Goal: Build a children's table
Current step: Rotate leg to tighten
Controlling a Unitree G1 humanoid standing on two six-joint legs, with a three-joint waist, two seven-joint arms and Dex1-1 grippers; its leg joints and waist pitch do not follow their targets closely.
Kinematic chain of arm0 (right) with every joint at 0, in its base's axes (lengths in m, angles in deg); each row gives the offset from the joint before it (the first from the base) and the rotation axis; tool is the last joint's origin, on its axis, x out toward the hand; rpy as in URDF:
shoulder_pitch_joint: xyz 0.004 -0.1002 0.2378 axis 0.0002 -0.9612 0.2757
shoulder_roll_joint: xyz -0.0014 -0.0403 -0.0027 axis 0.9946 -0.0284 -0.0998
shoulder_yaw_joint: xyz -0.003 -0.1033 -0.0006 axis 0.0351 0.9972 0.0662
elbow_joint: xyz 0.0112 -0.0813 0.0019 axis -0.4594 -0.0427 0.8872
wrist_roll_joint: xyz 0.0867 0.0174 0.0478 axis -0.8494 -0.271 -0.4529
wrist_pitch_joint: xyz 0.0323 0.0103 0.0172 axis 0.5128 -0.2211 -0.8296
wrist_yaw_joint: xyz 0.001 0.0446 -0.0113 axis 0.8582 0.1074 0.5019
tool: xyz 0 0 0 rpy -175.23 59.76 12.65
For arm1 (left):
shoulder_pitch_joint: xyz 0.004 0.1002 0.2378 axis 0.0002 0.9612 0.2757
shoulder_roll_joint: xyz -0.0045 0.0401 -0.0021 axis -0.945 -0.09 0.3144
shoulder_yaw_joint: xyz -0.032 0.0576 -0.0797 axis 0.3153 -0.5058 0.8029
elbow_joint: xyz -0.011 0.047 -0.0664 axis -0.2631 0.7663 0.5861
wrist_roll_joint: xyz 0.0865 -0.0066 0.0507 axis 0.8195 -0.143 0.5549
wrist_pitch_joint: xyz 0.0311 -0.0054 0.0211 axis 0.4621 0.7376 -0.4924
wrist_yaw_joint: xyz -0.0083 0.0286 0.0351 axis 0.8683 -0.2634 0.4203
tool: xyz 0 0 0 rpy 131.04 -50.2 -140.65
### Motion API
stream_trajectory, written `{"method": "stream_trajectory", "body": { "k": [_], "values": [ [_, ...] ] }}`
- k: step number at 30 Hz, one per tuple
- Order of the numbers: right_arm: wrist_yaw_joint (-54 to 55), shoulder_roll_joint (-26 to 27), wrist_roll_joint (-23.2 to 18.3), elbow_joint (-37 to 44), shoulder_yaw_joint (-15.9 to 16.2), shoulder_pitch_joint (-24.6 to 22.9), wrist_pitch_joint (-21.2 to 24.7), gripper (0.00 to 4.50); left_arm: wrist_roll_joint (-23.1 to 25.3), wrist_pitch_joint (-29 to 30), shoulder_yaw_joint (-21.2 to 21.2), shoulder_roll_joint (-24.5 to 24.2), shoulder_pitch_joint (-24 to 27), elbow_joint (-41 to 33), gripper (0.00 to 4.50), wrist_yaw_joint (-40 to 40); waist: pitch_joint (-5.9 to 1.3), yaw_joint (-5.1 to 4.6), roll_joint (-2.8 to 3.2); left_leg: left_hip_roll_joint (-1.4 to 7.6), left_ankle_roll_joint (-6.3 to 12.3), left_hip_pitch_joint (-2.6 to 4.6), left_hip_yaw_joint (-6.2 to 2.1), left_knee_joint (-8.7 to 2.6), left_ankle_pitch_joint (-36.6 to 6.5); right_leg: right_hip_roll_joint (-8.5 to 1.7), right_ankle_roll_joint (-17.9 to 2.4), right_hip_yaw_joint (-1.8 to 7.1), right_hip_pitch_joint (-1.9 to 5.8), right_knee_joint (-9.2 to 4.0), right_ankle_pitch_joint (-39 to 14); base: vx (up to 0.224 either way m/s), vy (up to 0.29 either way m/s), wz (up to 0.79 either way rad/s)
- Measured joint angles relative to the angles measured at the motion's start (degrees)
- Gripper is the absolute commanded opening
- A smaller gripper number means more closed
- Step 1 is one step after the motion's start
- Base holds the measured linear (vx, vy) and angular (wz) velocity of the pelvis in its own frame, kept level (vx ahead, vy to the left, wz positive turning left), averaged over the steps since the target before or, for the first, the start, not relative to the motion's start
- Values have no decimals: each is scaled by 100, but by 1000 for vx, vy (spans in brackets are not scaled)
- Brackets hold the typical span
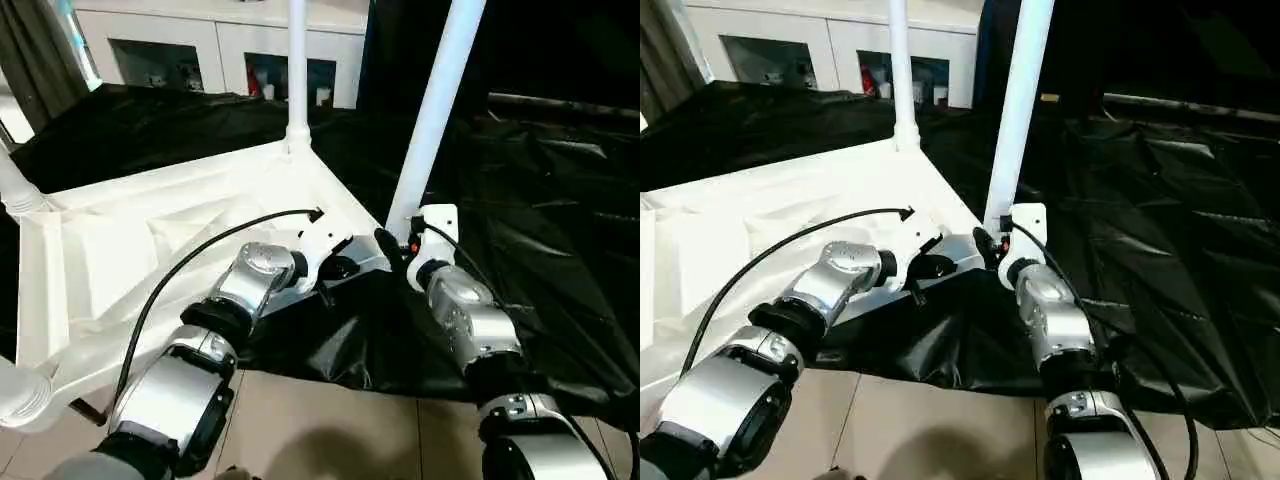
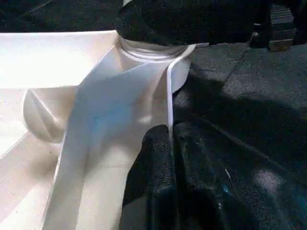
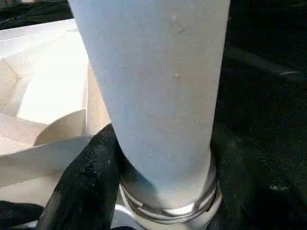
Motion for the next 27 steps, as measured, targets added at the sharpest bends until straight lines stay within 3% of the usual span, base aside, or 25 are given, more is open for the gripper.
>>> {"method": "stream_trajectory", "body": {
  "k": [7,15,23,27],
  "values": [
    [-1404,-511,-52,151,352,-42,120,321,10,-279,-89,-424,5,-29,0,680,4,-42,-1,6,-1,2,-1,-31,0,5,-1,-7,-14,11,31,0,0,0],
    [-3791,-1636,-128,809,1020,-358,91,321,-136,-646,-198,-1043,270,-485,0,2231,20,43,52,13,1,-19,5,-36,0,10,-22,-10,-30,19,10,0,0,0],
    [-4661,-1840,-320,1101,1243,-424,245,321,-252,-702,-301,-1260,426,-757,0,3012,22,200,54,15,14,-66,11,-7,-8,5,-38,-10,-70,38,1,0,0,0],
    [-4817,-1847,-335,1130,1267,-423,307,288,-264,-699,-338,-1291,472,-838,0,3128,22,207,54,15,14,-72,14,6,-7,2,-40,-7,-71,45,3,0,0,0]
  ]
}}
